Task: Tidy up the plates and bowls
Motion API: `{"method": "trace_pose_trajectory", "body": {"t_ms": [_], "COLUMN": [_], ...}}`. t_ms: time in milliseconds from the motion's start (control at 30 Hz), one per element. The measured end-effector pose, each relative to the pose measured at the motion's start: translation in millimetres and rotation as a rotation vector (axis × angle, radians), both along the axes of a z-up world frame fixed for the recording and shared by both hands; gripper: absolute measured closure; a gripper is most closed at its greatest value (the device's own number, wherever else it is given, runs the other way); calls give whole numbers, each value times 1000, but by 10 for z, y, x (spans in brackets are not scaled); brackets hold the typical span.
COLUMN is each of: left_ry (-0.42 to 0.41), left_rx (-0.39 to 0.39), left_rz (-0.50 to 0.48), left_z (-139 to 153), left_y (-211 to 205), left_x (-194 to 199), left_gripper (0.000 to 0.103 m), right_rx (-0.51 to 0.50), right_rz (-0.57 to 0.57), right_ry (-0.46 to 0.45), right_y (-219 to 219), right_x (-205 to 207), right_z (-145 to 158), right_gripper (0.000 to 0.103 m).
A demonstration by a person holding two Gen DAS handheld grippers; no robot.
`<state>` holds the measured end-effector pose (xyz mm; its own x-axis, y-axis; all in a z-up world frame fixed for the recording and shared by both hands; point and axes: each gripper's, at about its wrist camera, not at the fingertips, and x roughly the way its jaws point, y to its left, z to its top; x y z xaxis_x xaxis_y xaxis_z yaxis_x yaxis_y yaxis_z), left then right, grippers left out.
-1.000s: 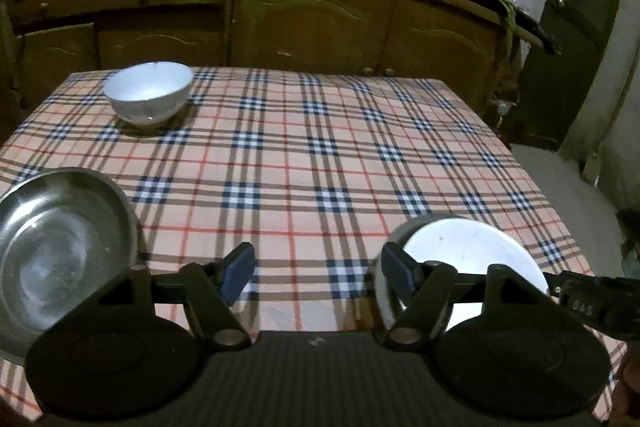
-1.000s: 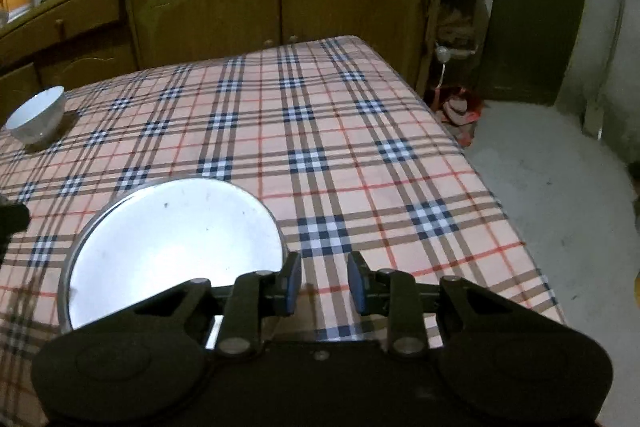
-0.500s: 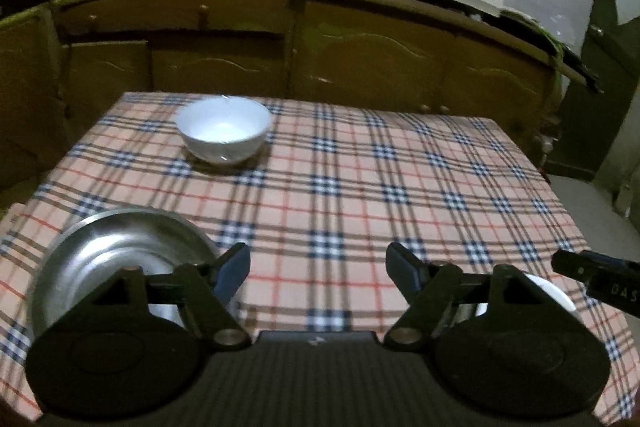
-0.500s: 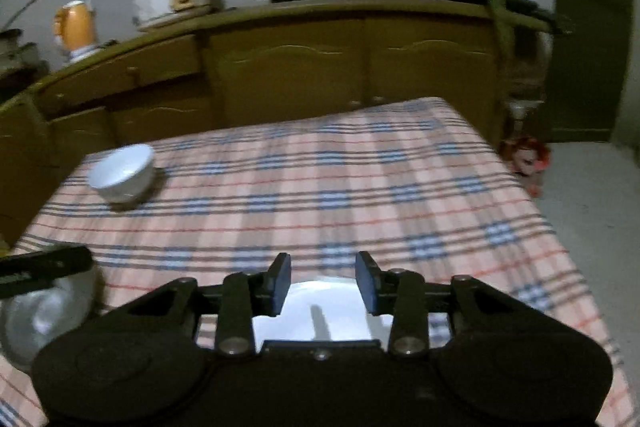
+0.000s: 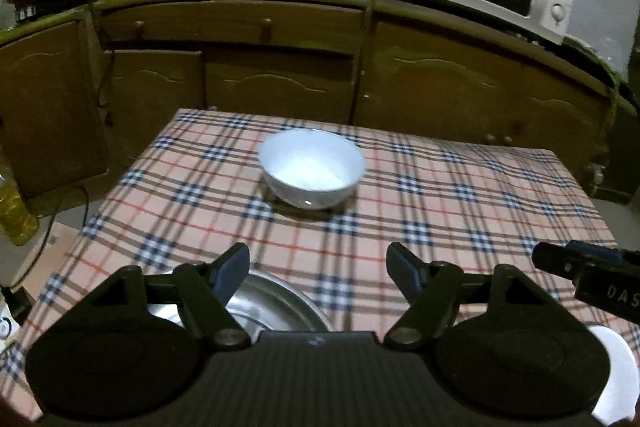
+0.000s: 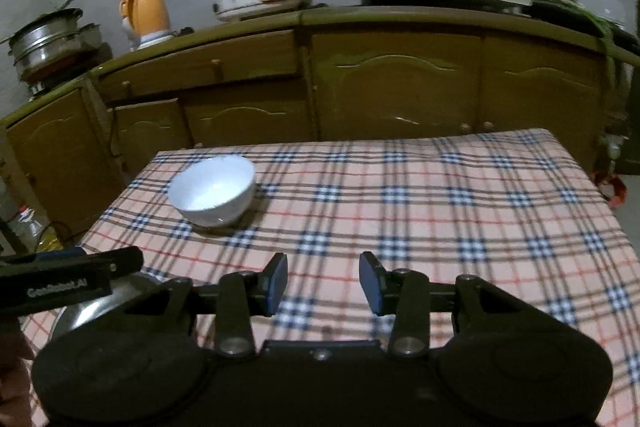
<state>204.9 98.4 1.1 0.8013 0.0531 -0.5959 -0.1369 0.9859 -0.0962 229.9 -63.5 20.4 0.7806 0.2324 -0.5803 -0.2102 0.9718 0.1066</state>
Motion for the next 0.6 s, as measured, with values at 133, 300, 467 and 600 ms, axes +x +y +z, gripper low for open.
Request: {"method": "trace_pose_trajectory", "body": {"t_ms": [133,300,467,600], "left_ry": [11,34,42,56], "left_rx": [0,-2,-11,3], "left_rz": [18,63,75,72], "left_z": [-27,-42,-49,-119], "left_y": [174,452,622,628], "left_x": [163,482,913,1252], "left_gripper": [26,25,25,25], "right_rx": [14,38,72,81], "right_rz": [29,61,70,83], "right_ry": [13,22,66,123], "right_y": [211,459,695,866], "right_x": [258,663,1194,1578], "right_z": [-30,-80,-204,-369], "right_gripper": [53,53,52,50]}}
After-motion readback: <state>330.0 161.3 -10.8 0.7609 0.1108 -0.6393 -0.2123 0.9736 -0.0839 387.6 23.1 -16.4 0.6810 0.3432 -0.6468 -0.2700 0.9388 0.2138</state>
